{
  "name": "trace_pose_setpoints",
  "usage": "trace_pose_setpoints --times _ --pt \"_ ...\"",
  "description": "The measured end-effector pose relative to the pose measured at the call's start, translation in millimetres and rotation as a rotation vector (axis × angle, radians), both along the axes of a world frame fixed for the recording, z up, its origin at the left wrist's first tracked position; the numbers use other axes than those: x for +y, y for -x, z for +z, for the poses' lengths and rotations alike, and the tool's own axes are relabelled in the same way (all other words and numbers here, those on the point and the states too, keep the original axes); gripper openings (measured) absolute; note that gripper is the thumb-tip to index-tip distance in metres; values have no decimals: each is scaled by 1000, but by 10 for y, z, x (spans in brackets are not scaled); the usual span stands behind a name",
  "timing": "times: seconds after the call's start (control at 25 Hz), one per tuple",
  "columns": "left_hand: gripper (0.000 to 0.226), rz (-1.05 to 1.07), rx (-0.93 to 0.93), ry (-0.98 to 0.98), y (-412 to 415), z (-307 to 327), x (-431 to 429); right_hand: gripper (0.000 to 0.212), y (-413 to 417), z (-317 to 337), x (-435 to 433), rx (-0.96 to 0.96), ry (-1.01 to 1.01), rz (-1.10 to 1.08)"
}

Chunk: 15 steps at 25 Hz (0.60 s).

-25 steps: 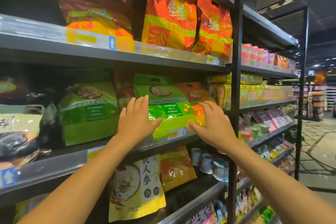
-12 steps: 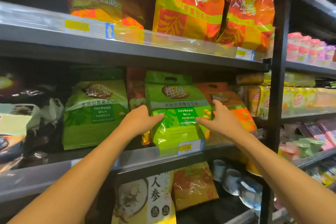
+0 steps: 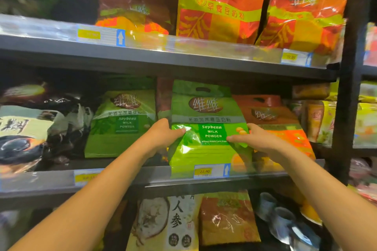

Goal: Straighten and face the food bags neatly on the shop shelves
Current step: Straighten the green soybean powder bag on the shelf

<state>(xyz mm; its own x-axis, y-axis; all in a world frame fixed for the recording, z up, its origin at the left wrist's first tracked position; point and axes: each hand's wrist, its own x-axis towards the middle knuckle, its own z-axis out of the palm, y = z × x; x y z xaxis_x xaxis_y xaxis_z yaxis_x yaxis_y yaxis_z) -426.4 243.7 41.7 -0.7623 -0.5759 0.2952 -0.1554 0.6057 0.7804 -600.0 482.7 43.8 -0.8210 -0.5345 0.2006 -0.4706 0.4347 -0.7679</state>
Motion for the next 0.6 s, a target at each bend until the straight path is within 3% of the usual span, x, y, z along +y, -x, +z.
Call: trace_pose_setpoints --times 0.2,0.6 --pt "45 16 75 -63 -11 0 126 67 -2 -93 23 -24 152 122" --pt "45 32 172 -59 -102 27 15 53 -206 39 -136 116 225 191"
